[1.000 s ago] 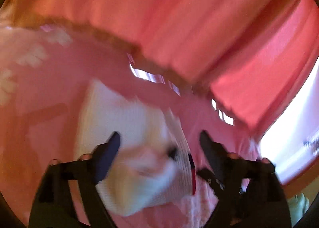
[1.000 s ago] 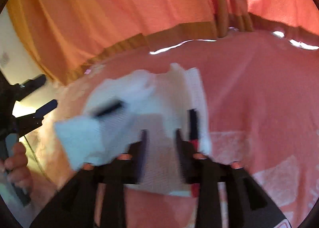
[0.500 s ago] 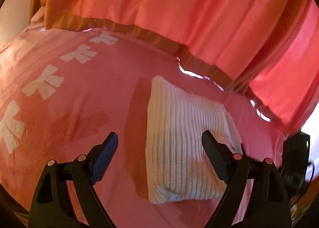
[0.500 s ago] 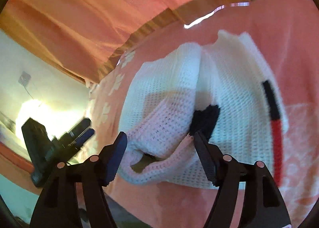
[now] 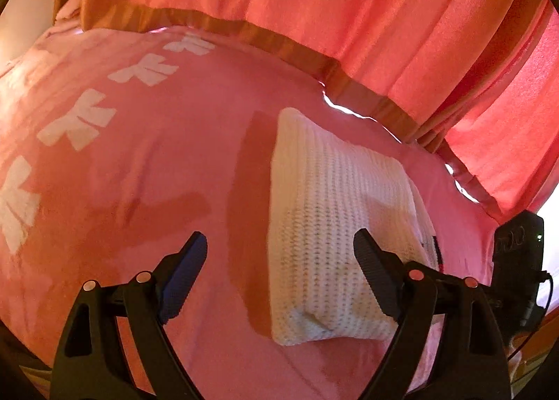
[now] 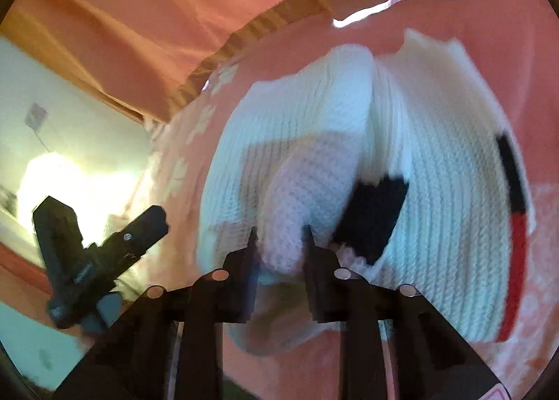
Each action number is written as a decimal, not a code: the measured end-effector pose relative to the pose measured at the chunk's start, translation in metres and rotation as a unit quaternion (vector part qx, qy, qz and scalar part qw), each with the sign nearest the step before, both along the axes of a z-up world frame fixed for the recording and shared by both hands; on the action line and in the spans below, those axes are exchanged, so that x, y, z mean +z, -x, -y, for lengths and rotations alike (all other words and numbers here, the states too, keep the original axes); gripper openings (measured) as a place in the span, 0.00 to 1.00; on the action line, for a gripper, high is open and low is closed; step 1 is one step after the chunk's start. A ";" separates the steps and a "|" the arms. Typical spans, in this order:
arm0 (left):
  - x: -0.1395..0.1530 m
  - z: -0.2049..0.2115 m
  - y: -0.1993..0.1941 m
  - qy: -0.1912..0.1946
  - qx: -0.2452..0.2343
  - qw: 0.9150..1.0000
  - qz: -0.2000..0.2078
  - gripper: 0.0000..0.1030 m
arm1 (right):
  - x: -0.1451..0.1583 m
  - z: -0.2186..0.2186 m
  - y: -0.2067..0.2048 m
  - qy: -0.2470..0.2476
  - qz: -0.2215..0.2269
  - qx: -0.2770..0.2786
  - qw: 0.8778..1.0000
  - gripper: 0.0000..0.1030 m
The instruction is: Fold small clothes
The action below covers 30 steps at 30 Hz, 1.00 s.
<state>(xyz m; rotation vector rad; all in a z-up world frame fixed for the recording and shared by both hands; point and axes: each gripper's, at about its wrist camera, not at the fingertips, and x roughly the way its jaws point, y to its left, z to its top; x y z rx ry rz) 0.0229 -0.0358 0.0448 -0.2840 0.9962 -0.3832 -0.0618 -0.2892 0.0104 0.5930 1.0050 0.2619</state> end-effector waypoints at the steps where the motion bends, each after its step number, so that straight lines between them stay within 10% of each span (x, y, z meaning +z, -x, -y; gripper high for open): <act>1: 0.001 0.001 0.001 0.002 -0.002 1.000 0.001 0.81 | 0.016 0.003 0.005 0.016 0.032 -0.009 0.999 0.19; 4: 0.007 0.009 0.004 0.007 -0.017 1.000 0.010 0.81 | 0.066 0.029 0.028 0.060 0.109 -0.035 0.992 0.18; 7: 0.002 0.020 0.007 -0.005 -0.036 0.999 0.008 0.81 | 0.027 0.056 0.023 0.147 0.016 -0.060 0.987 0.21; 10: -0.013 0.034 0.010 -0.022 -0.059 0.998 -0.019 0.81 | -0.020 0.075 0.019 0.074 -0.076 -0.082 0.991 0.25; 15: -0.025 0.048 0.017 -0.026 -0.084 0.995 -0.048 0.81 | 0.011 0.076 0.037 0.054 -0.004 -0.070 0.996 0.56; 20: -0.032 0.053 0.017 -0.039 -0.082 0.995 -0.051 0.82 | -0.021 0.075 0.020 0.009 -0.059 -0.072 0.996 0.57; 24: -0.034 0.052 0.013 -0.028 -0.074 0.995 -0.062 0.82 | -0.030 0.066 0.011 -0.014 -0.055 -0.067 0.996 0.21; 30: -0.011 0.054 0.014 0.011 -0.069 0.997 -0.016 0.83 | 0.090 0.043 0.041 0.090 0.136 -0.081 0.983 0.15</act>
